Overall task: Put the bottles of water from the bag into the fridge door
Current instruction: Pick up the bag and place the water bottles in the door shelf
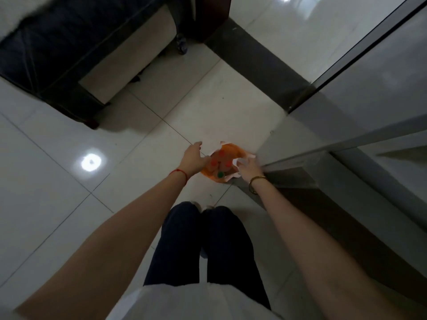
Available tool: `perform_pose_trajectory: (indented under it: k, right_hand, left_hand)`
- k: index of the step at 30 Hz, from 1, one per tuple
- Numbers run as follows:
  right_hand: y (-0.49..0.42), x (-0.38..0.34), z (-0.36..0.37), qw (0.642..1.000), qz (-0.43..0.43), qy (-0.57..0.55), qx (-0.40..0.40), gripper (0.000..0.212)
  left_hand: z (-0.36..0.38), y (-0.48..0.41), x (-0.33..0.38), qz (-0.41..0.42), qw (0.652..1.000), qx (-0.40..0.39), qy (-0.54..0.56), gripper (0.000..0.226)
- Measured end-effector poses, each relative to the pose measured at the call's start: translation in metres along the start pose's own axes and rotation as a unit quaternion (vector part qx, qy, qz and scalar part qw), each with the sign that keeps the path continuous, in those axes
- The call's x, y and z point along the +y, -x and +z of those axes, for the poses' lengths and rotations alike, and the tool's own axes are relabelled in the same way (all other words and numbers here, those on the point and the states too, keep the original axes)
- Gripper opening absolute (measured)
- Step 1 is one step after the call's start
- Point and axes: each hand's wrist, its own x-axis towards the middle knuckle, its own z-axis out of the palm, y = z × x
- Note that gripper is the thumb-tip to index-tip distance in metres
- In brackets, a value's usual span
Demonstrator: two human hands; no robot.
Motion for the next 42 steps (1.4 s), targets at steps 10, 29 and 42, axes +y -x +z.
perform_pose_trajectory:
  k: [10, 29, 42]
  right_hand:
    - [-0.137, 0.042, 0.073, 0.996, 0.077, 0.0, 0.048, 0.055]
    - [-0.09, 0.037, 0.062, 0.985, 0.145, -0.086, 0.042, 0.036]
    - [0.116, -0.034, -0.015, 0.993, 0.084, -0.083, -0.026, 0.036]
  left_hand:
    - [0.084, -0.133, -0.045, 0.011, 0.997, -0.026, -0.065, 0.056]
    - [0.047, -0.088, -0.015, -0.003, 0.997, -0.059, 0.052, 0.03]
    - [-0.066, 0.13, 0.062, -0.02, 0.993, 0.005, 0.117, 0.023]
